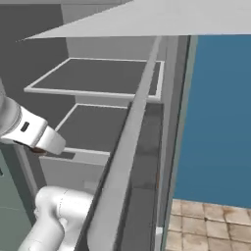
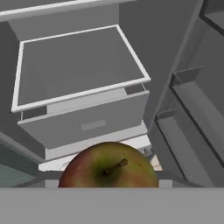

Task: Open the fridge, remove the apple, lemon, and steak, and place them on any counter.

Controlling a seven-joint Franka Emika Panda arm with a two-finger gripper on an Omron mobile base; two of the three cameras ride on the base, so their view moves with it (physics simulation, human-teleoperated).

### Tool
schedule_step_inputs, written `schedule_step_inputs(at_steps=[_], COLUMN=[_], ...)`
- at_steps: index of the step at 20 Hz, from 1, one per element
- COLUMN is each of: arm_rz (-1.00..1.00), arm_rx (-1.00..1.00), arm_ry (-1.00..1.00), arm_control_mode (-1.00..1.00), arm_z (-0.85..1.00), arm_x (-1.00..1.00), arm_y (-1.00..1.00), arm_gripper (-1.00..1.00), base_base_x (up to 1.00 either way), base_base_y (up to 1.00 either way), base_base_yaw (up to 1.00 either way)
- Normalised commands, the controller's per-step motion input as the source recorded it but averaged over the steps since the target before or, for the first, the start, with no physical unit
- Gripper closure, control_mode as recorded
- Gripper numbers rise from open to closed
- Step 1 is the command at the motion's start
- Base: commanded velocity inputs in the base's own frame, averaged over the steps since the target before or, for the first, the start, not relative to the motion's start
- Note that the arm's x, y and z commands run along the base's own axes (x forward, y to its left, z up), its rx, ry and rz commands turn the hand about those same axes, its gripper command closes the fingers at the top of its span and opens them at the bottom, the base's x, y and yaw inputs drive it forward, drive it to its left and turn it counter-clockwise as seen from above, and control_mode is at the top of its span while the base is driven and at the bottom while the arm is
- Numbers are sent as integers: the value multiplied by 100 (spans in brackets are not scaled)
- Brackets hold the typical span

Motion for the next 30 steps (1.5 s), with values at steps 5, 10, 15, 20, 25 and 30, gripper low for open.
schedule_step_inputs(at_steps=[5,10,15,20,25,30], arm_rz=[0,0,0,0,0,0], arm_rx=[0,0,0,0,0,0], arm_ry=[0,0,0,0,0,0], arm_control_mode=[100,100,100,100,100,100], arm_z=[0,0,0,0,0,0], arm_x=[0,0,0,0,0,0], arm_y=[0,0,0,0,0,0], arm_gripper=[100,100,100,100,100,100], base_base_x=[-4,-25,-34,-15,-41,-10], base_base_y=[90,88,100,100,94,83], base_base_yaw=[14,9,24,59,78,77])
